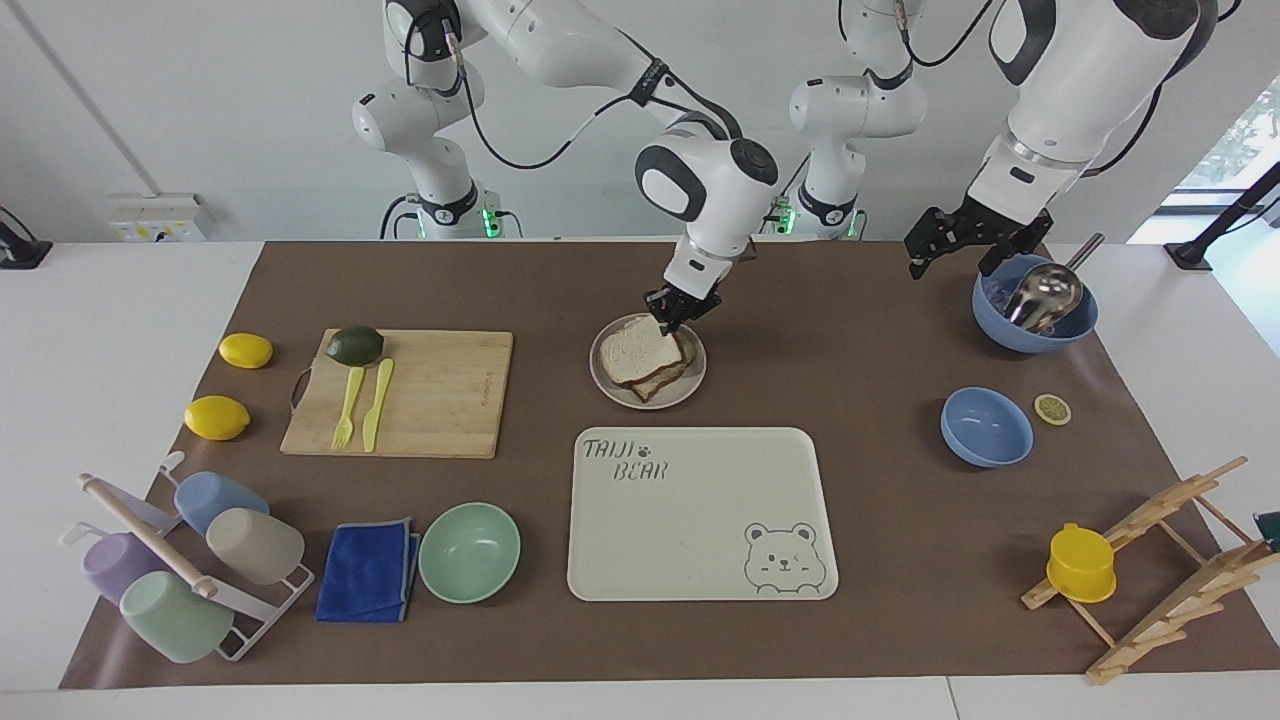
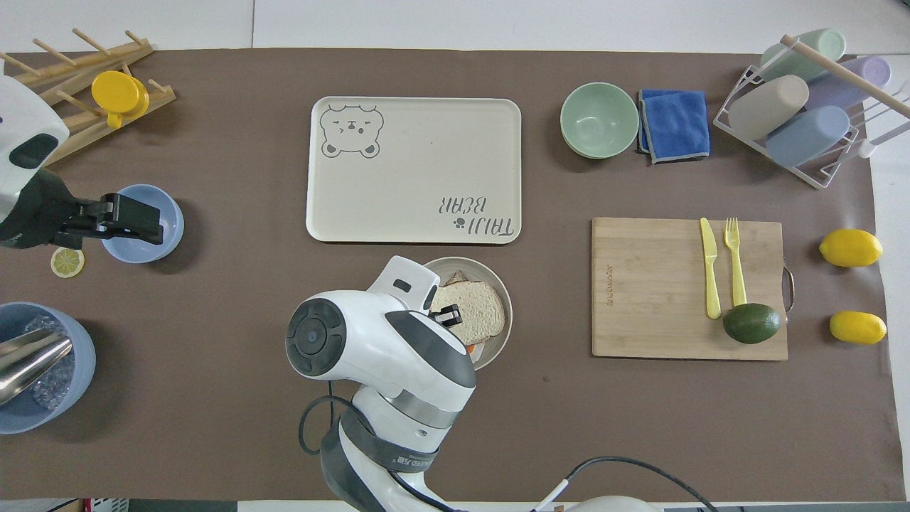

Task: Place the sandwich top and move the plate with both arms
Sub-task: 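Carry the bread slice with the right gripper onto the egg plate, then release the bread on the plate and withdraw the right gripper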

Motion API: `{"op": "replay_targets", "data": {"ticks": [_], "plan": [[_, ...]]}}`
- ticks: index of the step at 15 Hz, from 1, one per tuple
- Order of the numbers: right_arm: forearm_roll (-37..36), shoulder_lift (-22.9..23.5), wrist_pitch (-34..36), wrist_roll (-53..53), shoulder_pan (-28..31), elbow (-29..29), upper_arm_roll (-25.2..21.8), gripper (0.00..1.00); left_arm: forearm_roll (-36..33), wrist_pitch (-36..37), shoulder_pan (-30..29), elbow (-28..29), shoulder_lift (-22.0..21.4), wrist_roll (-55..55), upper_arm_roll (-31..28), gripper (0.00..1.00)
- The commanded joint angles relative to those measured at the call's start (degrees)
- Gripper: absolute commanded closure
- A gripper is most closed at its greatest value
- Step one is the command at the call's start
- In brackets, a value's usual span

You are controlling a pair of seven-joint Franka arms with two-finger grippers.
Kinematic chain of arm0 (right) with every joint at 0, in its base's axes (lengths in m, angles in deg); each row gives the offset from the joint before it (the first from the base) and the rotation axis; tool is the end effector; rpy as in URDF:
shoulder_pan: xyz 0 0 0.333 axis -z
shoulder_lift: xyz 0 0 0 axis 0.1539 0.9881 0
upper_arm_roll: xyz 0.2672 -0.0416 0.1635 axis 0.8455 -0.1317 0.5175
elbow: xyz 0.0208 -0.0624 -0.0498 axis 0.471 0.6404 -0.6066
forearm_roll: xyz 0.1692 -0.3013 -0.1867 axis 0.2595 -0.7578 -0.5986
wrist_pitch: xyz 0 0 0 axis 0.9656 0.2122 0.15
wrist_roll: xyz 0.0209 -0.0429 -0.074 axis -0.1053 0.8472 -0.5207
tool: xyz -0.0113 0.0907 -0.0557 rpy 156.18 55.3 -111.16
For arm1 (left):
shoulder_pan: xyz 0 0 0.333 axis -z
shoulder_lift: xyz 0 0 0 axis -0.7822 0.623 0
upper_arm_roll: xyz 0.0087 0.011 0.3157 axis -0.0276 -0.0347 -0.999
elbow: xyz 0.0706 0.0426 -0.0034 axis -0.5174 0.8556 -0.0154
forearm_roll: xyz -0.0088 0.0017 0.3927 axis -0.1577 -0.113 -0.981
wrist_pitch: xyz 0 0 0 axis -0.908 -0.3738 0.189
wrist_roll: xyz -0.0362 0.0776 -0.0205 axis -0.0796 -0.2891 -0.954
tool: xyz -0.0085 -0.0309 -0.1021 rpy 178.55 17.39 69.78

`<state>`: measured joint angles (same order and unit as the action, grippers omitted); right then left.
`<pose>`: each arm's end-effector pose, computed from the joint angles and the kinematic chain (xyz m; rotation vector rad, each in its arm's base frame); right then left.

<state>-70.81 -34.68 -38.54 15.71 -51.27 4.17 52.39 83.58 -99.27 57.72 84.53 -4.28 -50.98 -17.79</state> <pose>0.4387 0.4813 0.3630 2.9165 0.3065 -0.0505 0.5336 -0.0868 0.6113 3.1142 -0.0407 -0.1005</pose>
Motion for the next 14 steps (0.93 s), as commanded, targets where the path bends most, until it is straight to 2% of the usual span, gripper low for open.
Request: {"op": "replay_targets", "data": {"ticks": [1, 2, 3, 4, 5, 6, 9, 14], "plan": [[2.53, 1.24, -4.98, 2.93, 0.23, 1.11, 0.41, 1.00, 0.69, -0.31, -0.89, 1.89, -1.78, 0.52, 0.28, 0.00], [2.53, 1.16, -6.13, 3.02, 0.32, 1.81, 0.41, 1.00, 0.69, -0.31, -0.89, 1.89, -1.78, 0.43, 0.37, 0.00], [2.53, 1.16, -6.32, 2.93, 0.32, 2.00, 0.41, 0.83, 0.69, -0.31, -0.89, 1.89, -1.78, 0.43, 0.28, 0.00], [2.53, 1.16, -6.15, 2.84, 0.67, 2.00, 0.41, 0.41, 0.69, -0.22, -0.89, 1.89, -1.78, 0.52, 0.37, 0.00], [2.44, 1.07, -6.14, 2.84, 0.76, 1.82, 0.41, 0.05, 0.69, -0.31, -0.89, 1.89, -1.78, 0.52, 0.28, 0.00], [2.44, 0.72, -6.23, 2.58, 1.02, 1.73, 0.41, 0.00, 0.69, -0.40, -0.89, 1.89, -1.78, 0.52, 0.28, 0.00], [2.44, -5.06, -4.49, 1.79, 6.10, 1.82, 0.41, 0.00, 0.69, -0.49, -0.45, 1.89, -1.78, 0.43, 0.37, 0.00], [3.84, -15.52, 7.27, -4.10, 17.09, 1.56, 0.41, 0.00, 0.69, -0.49, -0.36, 1.98, -1.78, 0.26, 0.37, 0.00]]}}
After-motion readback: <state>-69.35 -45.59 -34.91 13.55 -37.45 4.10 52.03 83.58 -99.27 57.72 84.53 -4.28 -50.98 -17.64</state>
